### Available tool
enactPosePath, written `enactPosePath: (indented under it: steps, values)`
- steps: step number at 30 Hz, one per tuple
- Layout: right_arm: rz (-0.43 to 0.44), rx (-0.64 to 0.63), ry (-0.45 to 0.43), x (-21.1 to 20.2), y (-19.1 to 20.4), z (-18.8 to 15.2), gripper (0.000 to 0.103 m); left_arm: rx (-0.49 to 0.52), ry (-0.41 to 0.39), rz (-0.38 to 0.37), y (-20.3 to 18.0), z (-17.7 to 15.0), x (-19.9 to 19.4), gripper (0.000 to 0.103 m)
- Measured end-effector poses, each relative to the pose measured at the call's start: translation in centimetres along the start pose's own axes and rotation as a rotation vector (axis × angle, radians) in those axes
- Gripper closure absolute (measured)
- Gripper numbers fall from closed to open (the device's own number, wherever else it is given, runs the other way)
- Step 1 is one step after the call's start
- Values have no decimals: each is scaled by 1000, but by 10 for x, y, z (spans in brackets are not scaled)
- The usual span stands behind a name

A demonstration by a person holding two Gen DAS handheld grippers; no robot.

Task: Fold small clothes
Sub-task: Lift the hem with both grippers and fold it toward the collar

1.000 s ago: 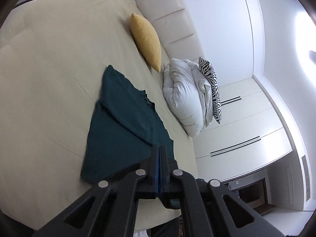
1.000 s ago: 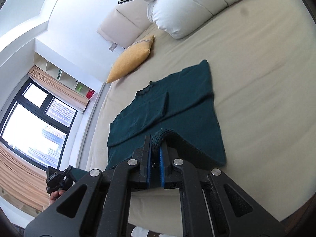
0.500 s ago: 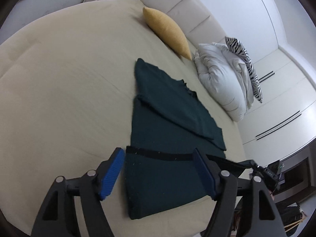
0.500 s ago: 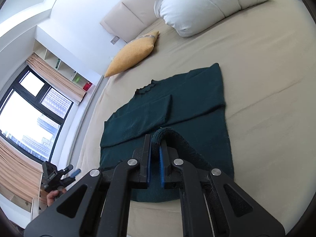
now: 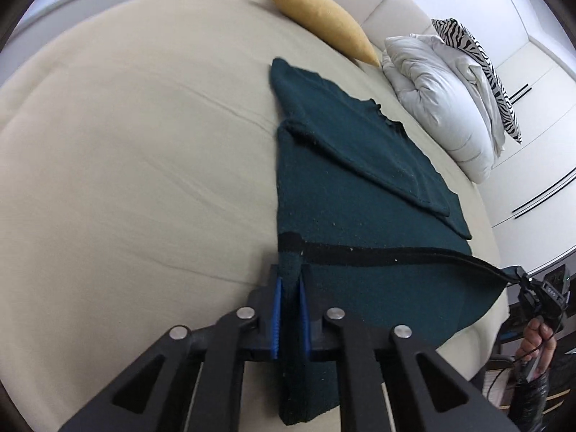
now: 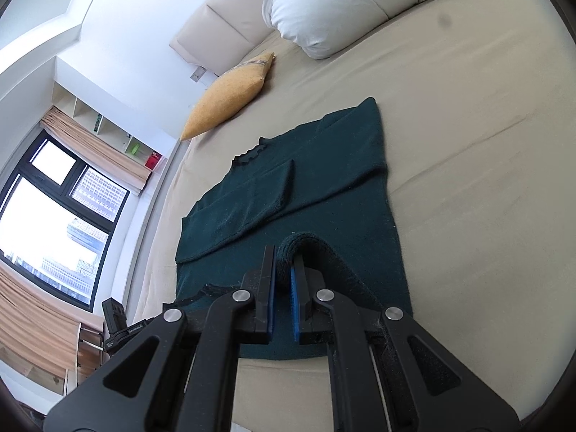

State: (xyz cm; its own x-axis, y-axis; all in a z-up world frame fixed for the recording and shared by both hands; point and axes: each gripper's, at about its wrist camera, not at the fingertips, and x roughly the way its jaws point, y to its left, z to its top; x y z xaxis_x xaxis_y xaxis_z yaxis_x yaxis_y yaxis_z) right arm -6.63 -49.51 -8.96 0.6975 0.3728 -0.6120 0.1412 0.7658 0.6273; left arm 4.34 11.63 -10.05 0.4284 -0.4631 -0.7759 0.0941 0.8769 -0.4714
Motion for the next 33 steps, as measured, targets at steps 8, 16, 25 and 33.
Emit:
enactPosePath:
  steps: [8, 16, 25, 33]
  values:
    - [-39, -12, -27, 0, 2, 1, 97, 121, -146, 95, -33, 7, -29, 97]
    - [-85, -27, -68, 12, 3, 29, 97, 168, -274, 92, -57, 57, -42, 97]
    - [-148, -42, -106, 63, 3, 93, 98, 143, -304, 105, -74, 138, 10, 97]
    - [-201, -44, -101, 127, -3, 152, 98, 89, -275, 146, -69, 193, 66, 97]
